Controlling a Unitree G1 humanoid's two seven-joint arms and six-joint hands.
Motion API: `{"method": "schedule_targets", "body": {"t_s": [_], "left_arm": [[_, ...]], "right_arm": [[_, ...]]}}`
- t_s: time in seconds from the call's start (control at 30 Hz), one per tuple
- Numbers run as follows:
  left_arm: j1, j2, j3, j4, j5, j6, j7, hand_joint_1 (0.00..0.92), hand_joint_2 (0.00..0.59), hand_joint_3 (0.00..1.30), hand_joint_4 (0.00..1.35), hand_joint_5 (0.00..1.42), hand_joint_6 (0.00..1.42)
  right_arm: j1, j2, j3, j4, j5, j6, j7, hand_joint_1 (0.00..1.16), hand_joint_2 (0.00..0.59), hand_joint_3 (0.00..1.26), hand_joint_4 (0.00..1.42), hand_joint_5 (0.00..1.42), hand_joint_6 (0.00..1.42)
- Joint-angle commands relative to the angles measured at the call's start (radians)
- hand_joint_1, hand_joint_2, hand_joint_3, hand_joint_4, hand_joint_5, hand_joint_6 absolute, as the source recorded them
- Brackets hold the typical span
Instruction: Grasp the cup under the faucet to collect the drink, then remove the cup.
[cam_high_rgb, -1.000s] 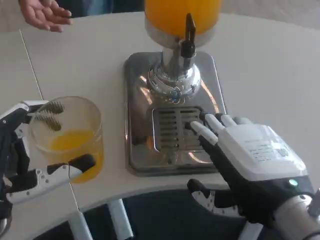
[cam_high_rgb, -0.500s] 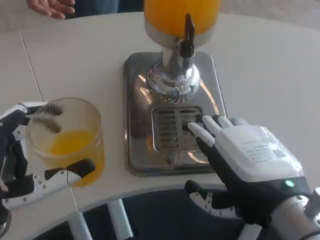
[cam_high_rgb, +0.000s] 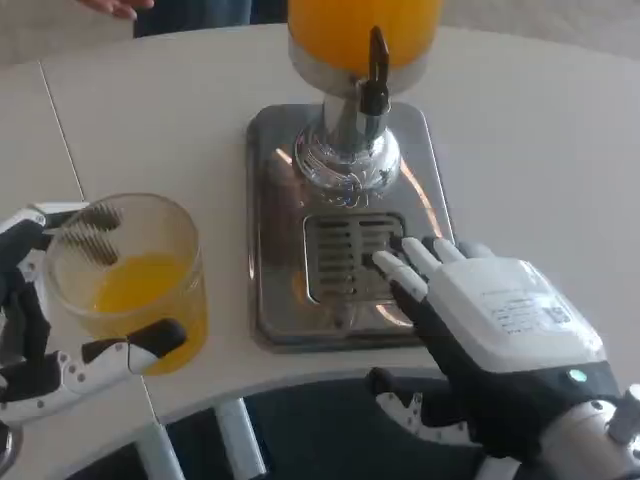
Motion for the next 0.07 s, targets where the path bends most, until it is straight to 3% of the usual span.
{"method": "schedule_targets", "body": {"t_s": [0.03,0.07], "left_arm": [[0.015,-0.012,0.024,-0.049,-0.032,-0.034,-0.005,0.536,0.041,0.95,1.14,1.34,1.42],[0.020,-0.013,0.027,-0.053,-0.034,-0.036,-0.007,0.536,0.041,0.95,1.14,1.34,1.42]], "right_arm": [[0.030,0.011,0.018,-0.025,-0.016,-0.008,-0.014,0.69,0.435,0.07,0.00,0.00,0.00],[0.034,0.014,0.022,-0.027,-0.019,-0.009,-0.018,0.69,0.435,0.07,0.00,0.00,0.00]]}}
